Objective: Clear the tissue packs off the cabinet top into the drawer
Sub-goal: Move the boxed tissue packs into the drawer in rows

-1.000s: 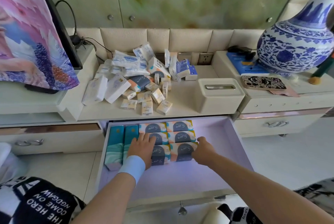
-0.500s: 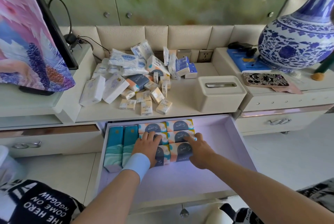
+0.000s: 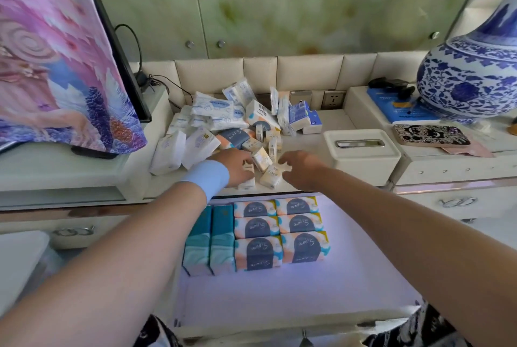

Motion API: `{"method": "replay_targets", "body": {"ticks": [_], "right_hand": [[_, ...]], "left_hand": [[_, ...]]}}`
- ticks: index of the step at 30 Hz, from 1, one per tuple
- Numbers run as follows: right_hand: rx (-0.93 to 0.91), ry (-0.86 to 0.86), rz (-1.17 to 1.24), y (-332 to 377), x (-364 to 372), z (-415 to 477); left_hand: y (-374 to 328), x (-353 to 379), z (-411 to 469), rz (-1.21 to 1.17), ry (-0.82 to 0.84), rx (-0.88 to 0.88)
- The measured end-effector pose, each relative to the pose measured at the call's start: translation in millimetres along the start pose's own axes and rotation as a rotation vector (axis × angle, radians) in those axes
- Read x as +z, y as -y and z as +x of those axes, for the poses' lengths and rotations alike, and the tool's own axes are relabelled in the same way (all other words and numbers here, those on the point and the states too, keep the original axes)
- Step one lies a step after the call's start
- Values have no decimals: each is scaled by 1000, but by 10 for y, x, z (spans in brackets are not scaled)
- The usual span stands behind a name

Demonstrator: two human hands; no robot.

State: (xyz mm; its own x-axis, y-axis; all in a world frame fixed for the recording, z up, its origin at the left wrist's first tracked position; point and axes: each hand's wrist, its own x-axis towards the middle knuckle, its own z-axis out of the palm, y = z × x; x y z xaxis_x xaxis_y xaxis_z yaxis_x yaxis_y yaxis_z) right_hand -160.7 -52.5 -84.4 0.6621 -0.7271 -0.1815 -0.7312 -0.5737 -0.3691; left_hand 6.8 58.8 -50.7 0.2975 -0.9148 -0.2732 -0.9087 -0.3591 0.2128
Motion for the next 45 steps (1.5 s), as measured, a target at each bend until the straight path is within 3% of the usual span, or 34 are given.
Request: {"method": "replay_targets", "body": {"ticks": [9,17,23,26,30,38,45], "right_hand": [[-146,-70,-196,418,-485,898],[-45,-132,25,319,-331,1840],[-96,-153,131,271,-243,2289],[-116,-71,35,288,-158,2424],[-108,-120,-119,253,-141,2472],[-80,-108,73,165,-85,2362],[-52,-170,-28,246,-56,2396]], "left_hand": [[330,-446,612,59,-37,-149],[659,-161,1432,224,-45,-232],[833,10,1723,272,-84,-252],[851,59,1781,325,-145,-251],[856,60,1736,289,-208,-233],[914,-146,1415,-267,-426,-191],[965,-346,1245,-809,-561,-254]]}}
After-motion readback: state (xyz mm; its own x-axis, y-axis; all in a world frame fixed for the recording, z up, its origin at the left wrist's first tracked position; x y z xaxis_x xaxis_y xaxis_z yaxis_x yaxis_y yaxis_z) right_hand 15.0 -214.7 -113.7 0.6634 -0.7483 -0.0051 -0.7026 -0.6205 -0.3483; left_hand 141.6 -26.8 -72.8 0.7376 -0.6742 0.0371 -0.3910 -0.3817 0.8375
